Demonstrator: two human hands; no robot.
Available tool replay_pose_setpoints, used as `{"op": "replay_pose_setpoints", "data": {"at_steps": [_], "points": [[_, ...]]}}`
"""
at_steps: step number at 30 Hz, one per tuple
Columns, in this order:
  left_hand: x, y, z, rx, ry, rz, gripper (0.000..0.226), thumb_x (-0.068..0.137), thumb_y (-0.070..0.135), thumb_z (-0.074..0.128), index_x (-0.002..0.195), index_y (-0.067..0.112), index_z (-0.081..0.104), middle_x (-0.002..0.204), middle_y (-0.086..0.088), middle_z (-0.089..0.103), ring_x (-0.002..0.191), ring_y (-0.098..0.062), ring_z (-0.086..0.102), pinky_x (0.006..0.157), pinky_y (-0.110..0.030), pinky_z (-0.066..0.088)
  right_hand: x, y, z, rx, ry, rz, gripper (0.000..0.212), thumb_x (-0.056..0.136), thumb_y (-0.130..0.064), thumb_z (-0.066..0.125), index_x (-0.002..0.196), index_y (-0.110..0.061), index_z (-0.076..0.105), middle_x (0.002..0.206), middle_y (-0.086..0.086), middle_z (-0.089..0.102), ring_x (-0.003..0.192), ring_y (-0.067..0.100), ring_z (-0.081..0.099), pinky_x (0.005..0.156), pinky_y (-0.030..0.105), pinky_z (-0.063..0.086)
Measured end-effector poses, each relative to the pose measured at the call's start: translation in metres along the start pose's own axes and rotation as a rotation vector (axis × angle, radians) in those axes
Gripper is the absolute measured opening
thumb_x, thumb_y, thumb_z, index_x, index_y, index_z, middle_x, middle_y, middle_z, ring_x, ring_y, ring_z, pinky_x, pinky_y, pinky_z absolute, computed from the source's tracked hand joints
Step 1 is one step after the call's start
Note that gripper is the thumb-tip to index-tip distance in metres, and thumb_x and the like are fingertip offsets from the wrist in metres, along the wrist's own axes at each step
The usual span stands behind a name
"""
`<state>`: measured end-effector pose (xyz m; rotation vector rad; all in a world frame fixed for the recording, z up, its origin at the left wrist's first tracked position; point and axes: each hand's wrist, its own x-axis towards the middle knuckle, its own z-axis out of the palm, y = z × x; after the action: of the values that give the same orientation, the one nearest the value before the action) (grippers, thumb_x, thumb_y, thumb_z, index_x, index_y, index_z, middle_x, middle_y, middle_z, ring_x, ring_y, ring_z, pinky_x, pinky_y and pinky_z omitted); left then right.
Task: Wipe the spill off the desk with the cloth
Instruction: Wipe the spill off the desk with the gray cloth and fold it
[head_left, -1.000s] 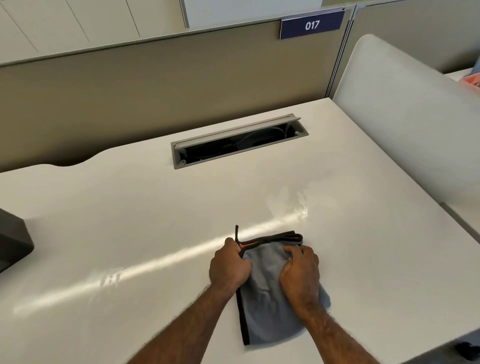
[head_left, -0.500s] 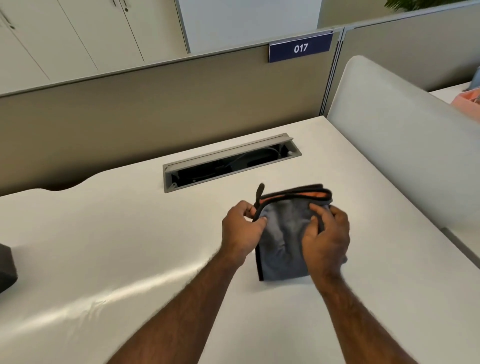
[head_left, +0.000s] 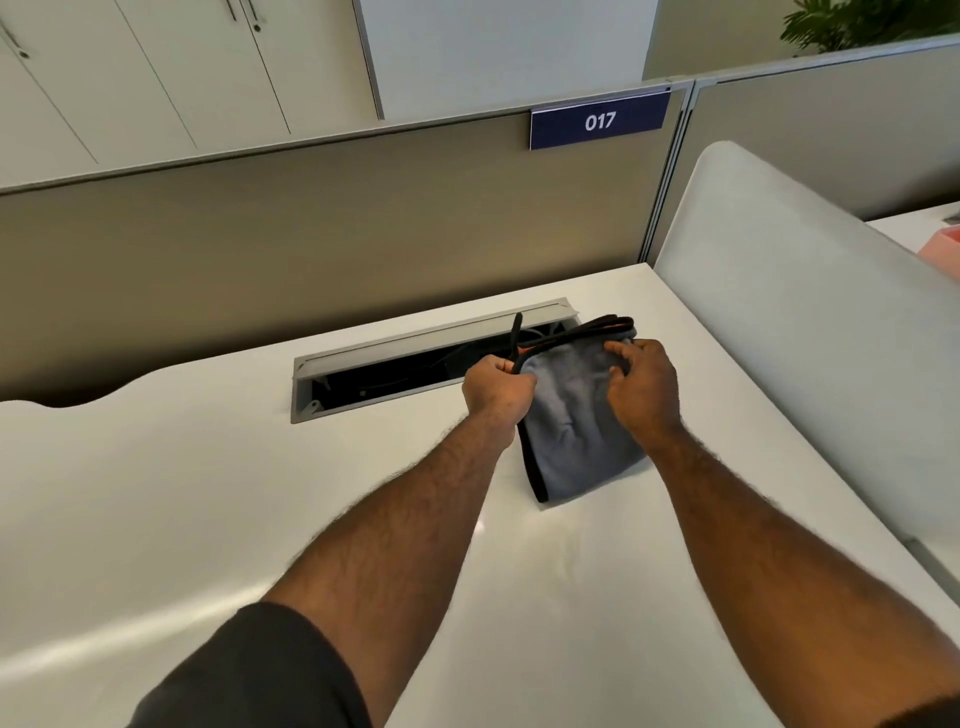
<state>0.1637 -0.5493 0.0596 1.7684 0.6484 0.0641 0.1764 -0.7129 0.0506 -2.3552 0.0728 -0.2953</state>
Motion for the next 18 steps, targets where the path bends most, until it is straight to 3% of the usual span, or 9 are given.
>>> {"op": "replay_pose_setpoints", "data": {"at_steps": [3, 5, 7, 10, 13, 18], "points": [[0.021, -0.007, 0.006, 0.03, 0.062, 0.039, 0.018, 0.075, 0.013, 0.071, 0.088, 0.015, 0.06, 0.093, -0.005, 0.064, 0.078, -0.018, 0.06, 0.057, -0.024, 0.049, 0.016, 0.006, 0.013, -0.011, -0.108, -0.008, 0.046, 0.089, -0.004, 0.053, 0.135, -0.008, 0.052, 0.136, 0.014, 0.049, 0.124, 0.031, 0.049, 0.104, 0.031, 0.036], [0.031, -0.017, 0.008, 0.081, 0.062, 0.103, 0.038, 0.076, 0.013, 0.071, 0.111, 0.015, 0.055, 0.113, -0.006, 0.058, 0.091, -0.02, 0.06, 0.076, -0.032, 0.055, 0.023, 0.012, 0.021, -0.056, -0.184, -0.025, 0.054, 0.088, -0.005, 0.055, 0.141, -0.006, 0.044, 0.143, 0.014, 0.045, 0.13, 0.031, 0.044, 0.107, 0.032, 0.033], [0.031, -0.031, 0.008, 0.203, -0.001, 0.25, 0.057, 0.078, 0.013, 0.067, 0.131, 0.014, 0.045, 0.133, -0.01, 0.048, 0.112, -0.025, 0.056, 0.097, -0.03, 0.047, 0.023, 0.022, 0.029, -0.168, -0.227, -0.022, 0.062, 0.087, -0.013, 0.057, 0.145, -0.006, 0.034, 0.149, 0.015, 0.037, 0.134, 0.033, 0.038, 0.11, 0.037, 0.031], [0.022, -0.055, 0.012, 0.564, -0.193, 0.478, 0.066, 0.083, 0.031, 0.062, 0.142, 0.017, 0.036, 0.158, -0.008, 0.022, 0.139, -0.023, 0.033, 0.108, -0.029, 0.031, 0.011, 0.034, 0.042, -0.434, -0.242, -0.022, 0.072, 0.091, -0.038, 0.053, 0.15, -0.011, 0.023, 0.159, 0.015, 0.017, 0.143, 0.032, 0.022, 0.116, 0.042, 0.021], [0.019, -0.076, 0.017, 0.957, -0.338, 0.623, 0.07, 0.089, 0.054, 0.045, 0.148, 0.02, 0.028, 0.161, -0.008, 0.013, 0.146, -0.026, 0.017, 0.117, -0.04, 0.019, -0.003, 0.037, 0.062, -0.483, -0.305, -0.094, 0.072, 0.094, -0.055, 0.038, 0.152, -0.018, 0.017, 0.161, 0.01, 0.011, 0.147, 0.029, 0.013, 0.119, 0.042, 0.012], [0.026, -0.092, 0.014, 1.202, -0.468, 0.606, 0.079, 0.09, 0.068, 0.021, 0.153, 0.025, 0.0, 0.162, -0.003, -0.009, 0.149, -0.021, -0.006, 0.121, -0.043, 0.002, -0.015, 0.048, 0.079, -0.564, -0.429, -0.064, 0.07, 0.096, -0.06, 0.018, 0.153, -0.024, 0.0, 0.163, 0.007, -0.002, 0.149, 0.026, -0.002, 0.12, 0.044, 0.0]]}}
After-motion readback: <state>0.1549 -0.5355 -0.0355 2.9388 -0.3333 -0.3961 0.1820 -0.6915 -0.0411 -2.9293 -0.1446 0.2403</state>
